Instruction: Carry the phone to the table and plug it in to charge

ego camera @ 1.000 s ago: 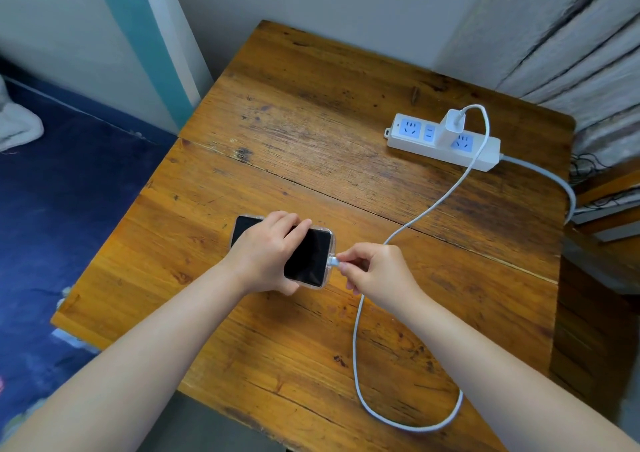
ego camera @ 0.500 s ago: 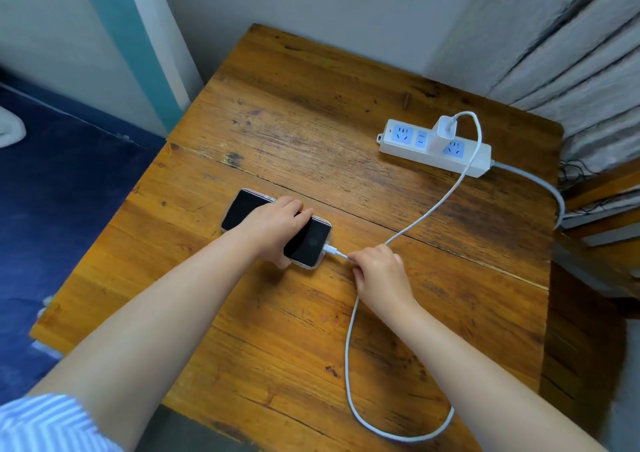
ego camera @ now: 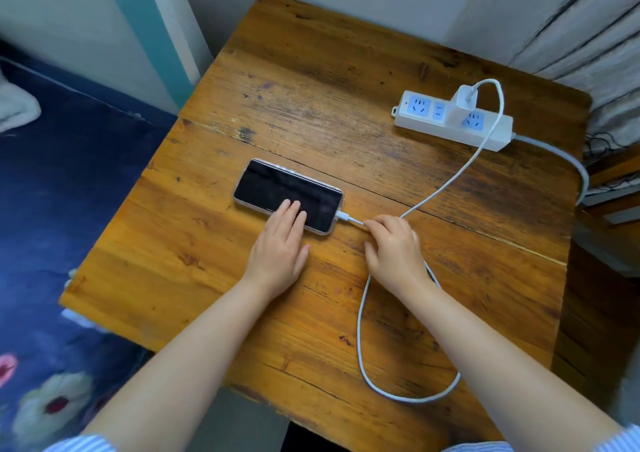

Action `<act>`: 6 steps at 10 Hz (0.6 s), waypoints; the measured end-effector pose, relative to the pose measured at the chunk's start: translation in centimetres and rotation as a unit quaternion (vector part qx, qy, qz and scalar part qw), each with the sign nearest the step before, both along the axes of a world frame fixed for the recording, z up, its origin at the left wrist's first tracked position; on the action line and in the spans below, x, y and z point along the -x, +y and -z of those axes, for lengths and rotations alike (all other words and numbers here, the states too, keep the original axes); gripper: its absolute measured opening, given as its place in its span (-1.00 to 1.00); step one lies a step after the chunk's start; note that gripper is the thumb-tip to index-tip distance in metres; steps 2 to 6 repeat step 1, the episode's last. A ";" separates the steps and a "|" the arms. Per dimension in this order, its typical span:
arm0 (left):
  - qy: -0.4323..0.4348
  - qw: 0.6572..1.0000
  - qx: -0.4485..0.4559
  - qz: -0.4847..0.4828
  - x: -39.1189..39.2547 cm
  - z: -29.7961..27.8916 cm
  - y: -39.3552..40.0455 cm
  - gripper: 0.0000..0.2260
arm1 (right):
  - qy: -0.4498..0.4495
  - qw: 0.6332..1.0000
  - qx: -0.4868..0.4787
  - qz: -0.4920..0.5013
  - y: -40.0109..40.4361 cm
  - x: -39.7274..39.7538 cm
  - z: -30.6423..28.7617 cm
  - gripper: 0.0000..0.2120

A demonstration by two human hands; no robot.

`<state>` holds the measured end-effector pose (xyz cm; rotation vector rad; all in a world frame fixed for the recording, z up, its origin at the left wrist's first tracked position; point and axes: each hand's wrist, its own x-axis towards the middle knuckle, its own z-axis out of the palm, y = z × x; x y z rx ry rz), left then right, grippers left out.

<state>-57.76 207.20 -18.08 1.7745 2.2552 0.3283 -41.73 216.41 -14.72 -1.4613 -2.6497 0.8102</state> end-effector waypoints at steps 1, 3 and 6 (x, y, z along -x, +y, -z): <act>-0.029 0.995 0.049 -0.081 -1.0 1.2 -1.4 -0.47 | 0.095 0.994 0.007 0.051 0.4 0.5 -1.7 -0.74; -0.029 0.995 0.049 -0.081 -1.0 1.2 -1.4 -0.47 | 0.095 0.994 0.007 0.051 0.4 0.5 -1.7 -0.74; -0.029 0.995 0.049 -0.081 -1.0 1.2 -1.4 -0.47 | 0.095 0.994 0.007 0.051 0.4 0.5 -1.7 -0.74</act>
